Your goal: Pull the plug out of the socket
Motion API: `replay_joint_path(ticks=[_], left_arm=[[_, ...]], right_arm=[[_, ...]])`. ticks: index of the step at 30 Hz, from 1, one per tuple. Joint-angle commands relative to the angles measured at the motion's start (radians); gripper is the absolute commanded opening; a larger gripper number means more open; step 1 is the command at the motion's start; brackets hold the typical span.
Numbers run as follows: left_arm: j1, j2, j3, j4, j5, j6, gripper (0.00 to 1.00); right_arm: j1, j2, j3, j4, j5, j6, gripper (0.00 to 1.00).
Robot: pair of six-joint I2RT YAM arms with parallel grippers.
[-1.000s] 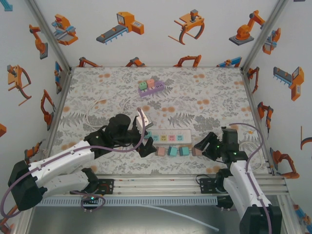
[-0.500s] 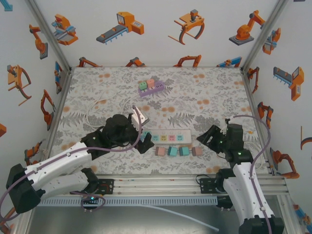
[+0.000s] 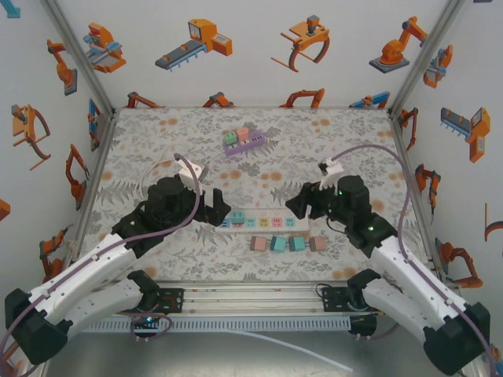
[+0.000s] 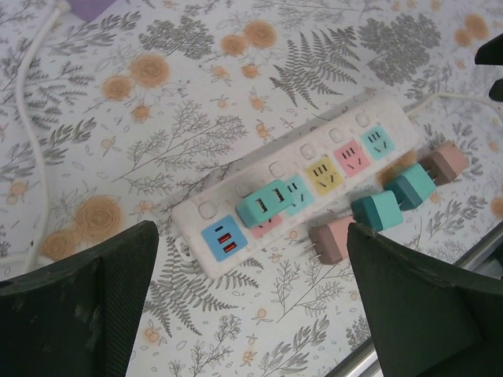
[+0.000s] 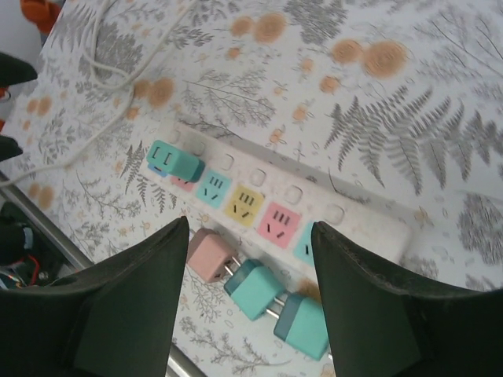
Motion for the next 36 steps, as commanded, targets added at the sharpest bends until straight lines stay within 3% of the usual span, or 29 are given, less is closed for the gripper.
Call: replay_joint_path(ticks=[1,5,12,22,36], left_arm=[[0.052,-0.004,-0.02,-0.058,-0.014,-0.094,0.99],[0.123,0.02,-0.025,-0.088,-0.011,-0.164,0.97],[0.195,0.089,-0.035,-0.126,0.006,-0.214,0.89],[0.215,0.181,-0.073,-0.068,0.069,-0.247,0.82],[0.21,0.326,-0.113,0.01,0.169,-0.275,0.78]], right_arm=[[0.089,0.119,0.097,0.077,0.024,-0.192,0.59],[0.207,0.272,0.191,0.067,-0.005,-0.376,0.59],[0.313,0.518,0.301,0.074,-0.084,-0.582,0.59],[0.324,0.707,0.39,0.035,-0.215,-0.775,0.59],[0.324,0.843,0.45,0.002,-0.311,-0.846,0.42]])
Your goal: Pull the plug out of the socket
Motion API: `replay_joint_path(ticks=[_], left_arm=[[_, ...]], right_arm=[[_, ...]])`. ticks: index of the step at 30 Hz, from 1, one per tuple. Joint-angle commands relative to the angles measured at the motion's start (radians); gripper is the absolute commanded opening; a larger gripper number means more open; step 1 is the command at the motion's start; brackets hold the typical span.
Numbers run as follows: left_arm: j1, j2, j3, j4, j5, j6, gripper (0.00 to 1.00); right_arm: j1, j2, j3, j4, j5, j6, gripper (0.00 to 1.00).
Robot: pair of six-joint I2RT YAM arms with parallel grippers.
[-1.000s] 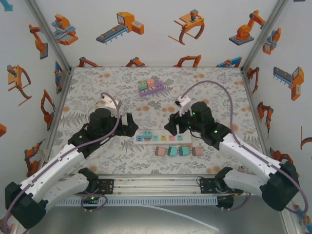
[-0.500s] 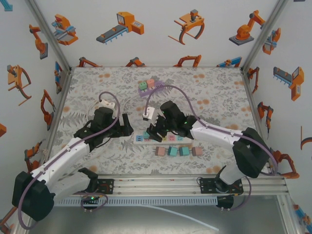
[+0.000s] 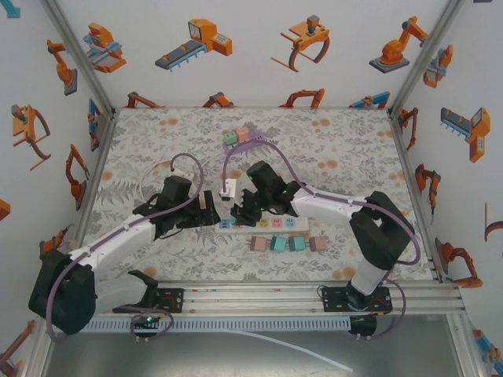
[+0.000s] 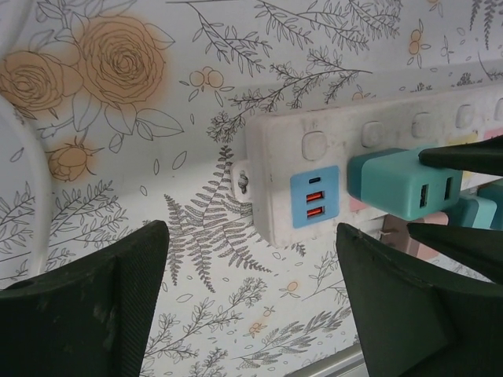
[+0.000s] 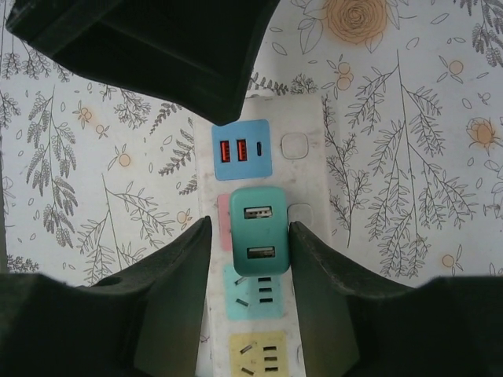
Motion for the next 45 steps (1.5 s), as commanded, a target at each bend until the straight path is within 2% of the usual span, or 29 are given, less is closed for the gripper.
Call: replay_joint_path(ticks=[1,8,20,33,45], left_arm=[[0.0,0.034,-0.003,0.036,0.046,-0.014,0.77],[-0.013,0.09,0.0,0.049,0.054,-0.015,0.74],[-0.026,0.173,0.005,0.05,0.047,-0.023,0.71],[-0.068,0.231,0.023,-0.006,-0.085,-0.016,0.66],[-0.08,0.296,0.028,-0.022,-0.143,-0.02,0.64]], right_arm=[[0.004,0.012,0.025,-0.008,-0.04,-0.03,0.4],[0.003,0.021,0.019,-0.003,-0.038,-0.038,0.32],[0.003,0.012,0.008,0.01,-0.037,-0.057,0.27],[0.004,-0.021,-0.005,0.034,-0.052,-0.061,0.2],[0.004,-0.076,-0.027,0.078,-0.051,-0.066,0.14]])
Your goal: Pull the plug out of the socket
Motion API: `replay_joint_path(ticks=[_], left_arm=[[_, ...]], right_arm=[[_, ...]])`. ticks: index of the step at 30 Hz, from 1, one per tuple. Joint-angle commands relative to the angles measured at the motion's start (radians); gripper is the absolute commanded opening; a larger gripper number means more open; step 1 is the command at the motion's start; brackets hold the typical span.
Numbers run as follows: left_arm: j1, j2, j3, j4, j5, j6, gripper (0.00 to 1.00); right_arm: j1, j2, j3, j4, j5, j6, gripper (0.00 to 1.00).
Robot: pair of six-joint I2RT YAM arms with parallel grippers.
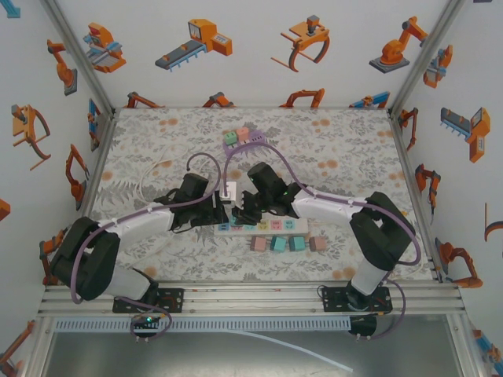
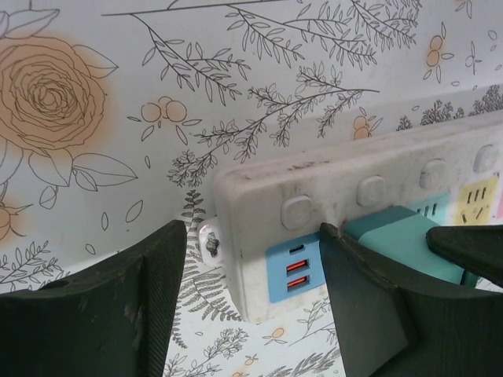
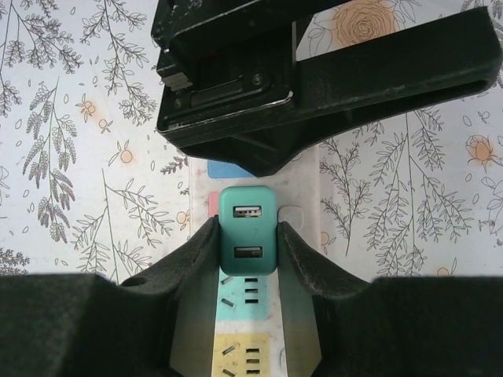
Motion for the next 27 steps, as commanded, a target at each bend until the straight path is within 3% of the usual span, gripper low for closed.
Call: replay_joint_path(ticks=[1,18,22,27], left_arm=[[-0.007,0.054,-0.032,-0.135,-0.109,0.023,0.64],[-0.012,0.005,0.007,-0.15,-0.098,0.04,0.63],[-0.008,-0.021,0.047,-0.155,-0.095,0.058,0.63],[0.0,-0.035,0.086,-0.151,-0.081,0.066,0.64]], right_arm=[[0.003,-0.07,-0.005,0.048,-0.029,-0.016,0.13],[0.003,-0.153,-0.057,0.106,-0.002,0.045,0.1],[0.003,-0.21,-0.118,0.207,0.05,0.206,0.11],[0.015,-0.307,-0.27,0.508,0.218,0.55,0.11]])
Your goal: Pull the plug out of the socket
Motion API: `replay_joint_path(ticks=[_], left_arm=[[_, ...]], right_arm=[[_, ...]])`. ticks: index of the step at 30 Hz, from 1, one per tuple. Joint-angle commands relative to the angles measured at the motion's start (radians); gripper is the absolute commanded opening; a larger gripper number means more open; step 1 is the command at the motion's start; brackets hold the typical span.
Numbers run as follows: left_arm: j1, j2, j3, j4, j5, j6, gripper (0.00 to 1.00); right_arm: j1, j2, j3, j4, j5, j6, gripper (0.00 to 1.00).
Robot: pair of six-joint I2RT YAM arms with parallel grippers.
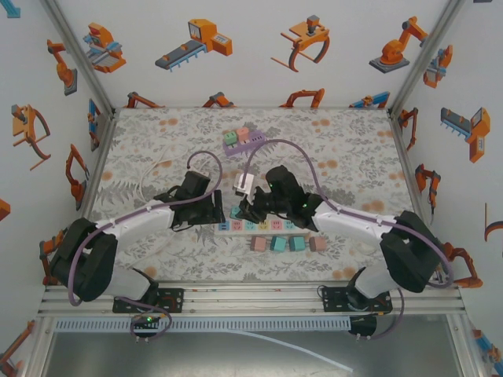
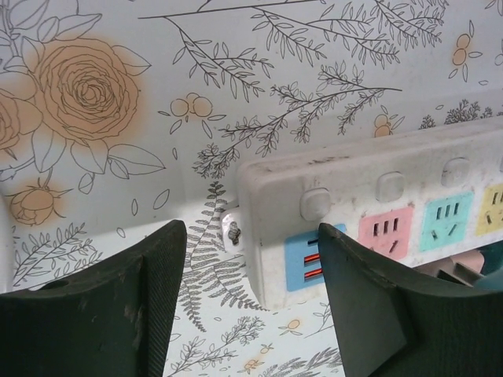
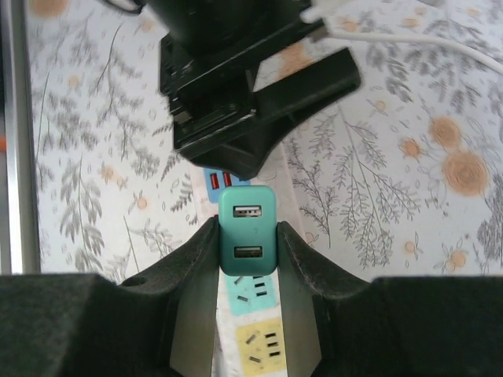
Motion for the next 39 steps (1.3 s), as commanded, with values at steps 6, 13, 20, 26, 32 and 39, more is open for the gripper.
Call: replay_joint_path(ticks=[6,13,20,26,32,39], left_arm=[[0.009,-0.126,0.039,-0.059,0.007,0.05,0.67],[0.007,-0.359,0.033,-0.16,0.025,0.125,0.68],[0.004,-0.567,0.083,-0.275,0.129,0.246,0.71],[0.004,-0.624,0.189,-0.436,0.223,0.387,0.82],[-0.002,-0.685,0.226,-0.574,0.273,0.626,0.97],[-0.018,-0.827,0.155,-0.59,0.366,0.829,0.99]], right_arm=[[0.082,-0.157,-0.135,0.262,0.395,0.56,0.11],[0.193,-0.233,-0.194,0.181,0.677,0.822,0.11],[0.313,-0.253,-0.279,0.18,0.914,1.124,0.11],[0.421,-0.181,-0.318,0.254,1.061,1.376,0.11],[0.466,-0.043,-0.324,0.332,1.125,1.523,0.12],[0.478,0.086,-0.305,0.362,1.128,1.64,0.14]])
